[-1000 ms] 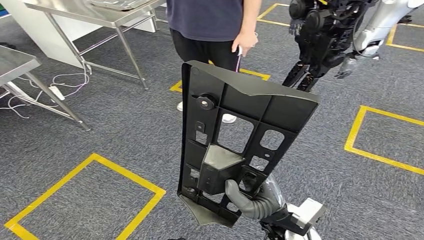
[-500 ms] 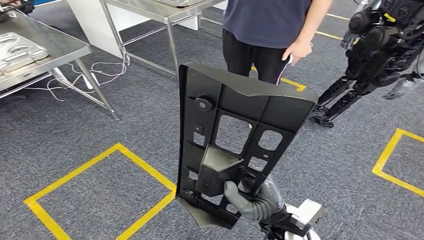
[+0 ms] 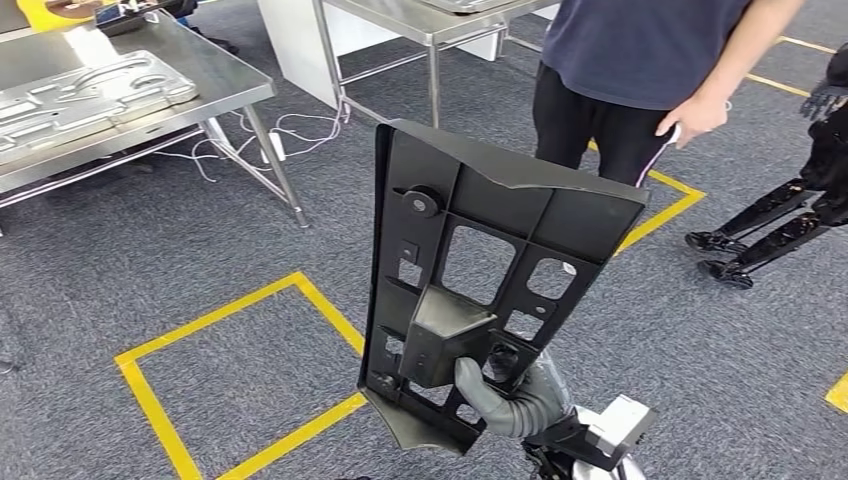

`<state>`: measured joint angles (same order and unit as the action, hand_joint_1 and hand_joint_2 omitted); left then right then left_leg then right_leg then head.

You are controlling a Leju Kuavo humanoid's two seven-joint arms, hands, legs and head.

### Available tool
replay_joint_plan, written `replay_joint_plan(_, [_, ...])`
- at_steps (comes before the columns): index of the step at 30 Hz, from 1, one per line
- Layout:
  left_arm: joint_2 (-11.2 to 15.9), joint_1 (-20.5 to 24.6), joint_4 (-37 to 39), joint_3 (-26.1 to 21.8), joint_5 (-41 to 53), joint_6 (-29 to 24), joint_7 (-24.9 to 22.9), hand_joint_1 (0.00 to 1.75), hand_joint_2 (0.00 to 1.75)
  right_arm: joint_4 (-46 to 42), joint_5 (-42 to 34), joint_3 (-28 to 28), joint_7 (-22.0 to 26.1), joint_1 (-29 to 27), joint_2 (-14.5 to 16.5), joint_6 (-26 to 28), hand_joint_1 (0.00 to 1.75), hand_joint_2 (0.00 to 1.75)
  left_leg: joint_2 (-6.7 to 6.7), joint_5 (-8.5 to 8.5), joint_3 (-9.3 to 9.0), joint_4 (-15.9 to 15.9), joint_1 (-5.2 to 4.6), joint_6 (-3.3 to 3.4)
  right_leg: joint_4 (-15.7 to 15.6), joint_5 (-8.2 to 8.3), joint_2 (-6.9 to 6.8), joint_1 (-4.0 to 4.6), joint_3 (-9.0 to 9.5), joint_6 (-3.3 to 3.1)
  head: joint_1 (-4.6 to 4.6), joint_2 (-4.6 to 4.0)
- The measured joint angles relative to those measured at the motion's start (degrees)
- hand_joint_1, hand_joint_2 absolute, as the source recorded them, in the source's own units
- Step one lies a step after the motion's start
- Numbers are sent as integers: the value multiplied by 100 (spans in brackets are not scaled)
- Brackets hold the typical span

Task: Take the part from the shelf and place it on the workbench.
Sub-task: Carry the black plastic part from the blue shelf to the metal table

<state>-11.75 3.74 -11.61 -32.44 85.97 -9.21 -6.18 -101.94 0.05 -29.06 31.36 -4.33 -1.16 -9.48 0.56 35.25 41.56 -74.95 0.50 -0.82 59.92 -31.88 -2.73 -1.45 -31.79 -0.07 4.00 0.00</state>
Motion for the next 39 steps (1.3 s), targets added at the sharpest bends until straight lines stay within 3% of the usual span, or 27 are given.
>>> replay_joint_plan(1, [1, -9, 0, 0, 1, 1, -2, 0, 175, 0, 0, 2, 0, 1, 1, -2, 175, 175, -43, -205, -132, 285, 3, 8, 0, -27, -72, 0, 38, 11, 0, 0])
replay_joint_plan(3, [1, -8, 0, 1, 3, 1, -5, 0, 175, -1, 0, 6, 0, 4, 5, -5, 175, 175, -298, -557, -486, 1019, -43, 61, -2, -87, -201, 12, 118, 49, 1, 0])
replay_joint_plan(5, [1, 10, 0, 2, 4, 1, -7, 0, 175, -2, 1, 10, -1, 6, 10, -8, 175, 175, -519, -622, -641, 1368, -110, 134, -11, -128, -308, 37, 159, 102, 0, 0])
replay_joint_plan(7, [2, 7, 0, 1, 4, 1, -12, 0, 175, -4, 1, 11, -2, 11, 17, -11, 175, 175, -465, -590, -643, 1408, -137, 195, -42, -155, -423, 46, 203, 159, 0, 0])
replay_joint_plan(8, [4, -4, 0, 0, 4, 0, -15, 0, 175, -8, 1, 11, -2, 18, 22, -11, 175, 175, -399, -594, -660, 1433, -126, 223, -37, -188, -394, 38, 235, 192, -1, 0])
replay_joint_plan(10, [5, -5, 0, -2, 4, -1, -17, 0, 175, -20, 0, 12, 1, 27, 30, -12, 175, 175, -270, -607, -703, 1484, -88, 285, 212, -374, -115, 23, 163, 236, -5, 0])
replay_joint_plan(12, [3, 11, 0, -2, 4, 0, -15, 0, 175, -28, 1, 15, 3, 5, 25, -12, 175, 175, -137, -604, -719, 1494, -70, 326, 897, -699, 183, 23, -190, 239, -11, 0])
replay_joint_plan(13, [2, 14, 0, -2, 4, 0, -14, 0, 175, -28, 1, 16, 3, -16, 20, -13, 175, 175, -60, -599, -725, 1493, -71, 337, 1259, -812, 228, 26, -401, 239, -13, 0])
replay_joint_plan(14, [2, 9, 0, -2, 4, 1, -15, 0, 175, -27, 2, 16, 2, -35, 16, -13, 175, 175, 18, -593, -735, 1492, -73, 343, 1482, -823, 243, 29, -554, 240, -13, 0])
replay_joint_plan(15, [2, 3, 0, -2, 4, 1, -16, 0, 175, -27, 2, 16, 1, -47, 13, -14, 175, 175, 102, -587, -750, 1490, -74, 344, 1494, -710, 250, 30, -612, 236, -13, 0])
replay_joint_plan(16, [2, -2, 0, -2, 4, 1, -17, 0, 175, -27, 1, 16, 1, -52, 12, -14, 175, 175, 189, -579, -770, 1487, -73, 339, 1279, -493, 269, 29, -565, 230, -13, 0])
replay_joint_plan(18, [0, -2, 1, -2, 4, 1, -17, 0, 175, -27, -1, 17, -1, -54, 10, -14, 175, 175, 349, -553, -801, 1476, -75, 308, 550, -33, 446, 20, -315, 204, -13, 0])
replay_joint_plan(19, [-1, 1, 1, -2, 4, 1, -19, 0, 175, -28, -8, 18, -2, -58, 9, -14, 175, 175, 421, -542, -799, 1464, -74, 286, 256, 83, 555, 12, -207, 192, -13, 0])
replay_joint_plan(21, [-1, -4, 2, -2, 4, 1, -23, 0, 175, -30, -28, 20, -12, -68, 8, -17, 175, 175, 535, -536, -769, 1460, -60, 228, 41, 88, 677, 14, -124, 158, -12, 0])
replay_joint_plan(23, [1, -30, 2, -3, 4, 1, -27, 0, 175, -33, -51, 23, -24, -67, 14, -23, 175, 175, 589, -529, -754, 1464, -48, 169, -4, 85, 580, 7, -94, 105, -12, 0])
replay_joint_plan(25, [4, -41, 2, -4, 5, 1, -31, 0, 175, -34, -63, 27, -31, -66, 28, -27, 175, 175, 373, -394, -670, 1267, -58, 102, -31, 79, 442, -17, -54, 43, -3, 0])
replay_joint_plan(27, [5, -21, 2, -4, 6, 1, -33, 0, 175, -36, -66, 31, -39, -78, 37, -28, 175, 175, 95, -76, -354, 630, -39, 27, -35, 46, 274, -19, -18, 1, 7, 0])
replay_joint_plan(28, [5, -14, 2, -4, 6, 1, -35, 0, 175, -35, -66, 33, -44, -83, 37, -29, 175, 175, 43, 65, -159, 257, -19, -4, -35, 27, 186, -17, -3, -6, 7, 0])
replay_joint_plan(29, [6, -18, 2, -4, 7, 1, -38, 0, 175, -34, -67, 35, -48, -89, 37, -29, 175, 175, 21, 130, -13, -13, -2, -26, -35, 5, 104, -16, 16, -6, 7, 0])
replay_joint_plan(30, [7, -28, 2, -4, 7, 1, -42, 0, 175, -33, -67, 37, -50, -91, 37, -29, 175, 175, 8, 80, 32, -78, 10, -40, -34, -18, 29, -16, 40, 0, 7, 0])
replay_joint_plan(32, [8, -46, 2, -4, 9, 2, -48, 0, 175, -33, -70, 38, -50, -92, 38, -31, 175, 175, -73, -297, -199, 432, 17, -33, -35, -76, -109, -18, 118, 23, 7, 0])
replay_joint_plan(34, [8, -38, 2, -4, 10, 5, -49, 0, 175, -33, -79, 39, -52, -92, 40, -35, 175, 175, -317, -583, -526, 1117, -35, 27, -33, -139, -227, 3, 191, 71, 7, 0])
replay_joint_plan(36, [8, -27, 2, -4, 12, 9, -49, 0, 175, -34, -91, 42, -57, -95, 42, -41, 175, 175, -465, -597, -630, 1364, -94, 106, -44, -178, -325, 32, 224, 129, 6, 0])
replay_joint_plan(38, [13, -43, 2, -4, 21, 11, -55, 0, 175, -37, -144, 43, -60, -95, 47, -69, 175, 175, -390, -593, -636, 1399, -96, 174, -72, -205, -387, 29, 269, 186, 5, 0])
replay_joint_plan(39, [16, -53, 2, -4, 29, 11, -57, 0, 175, -41, -196, 45, -58, -96, 51, -94, 175, 175, -354, -593, -654, 1414, -92, 194, -94, -203, -357, 23, 300, 184, 5, 0])
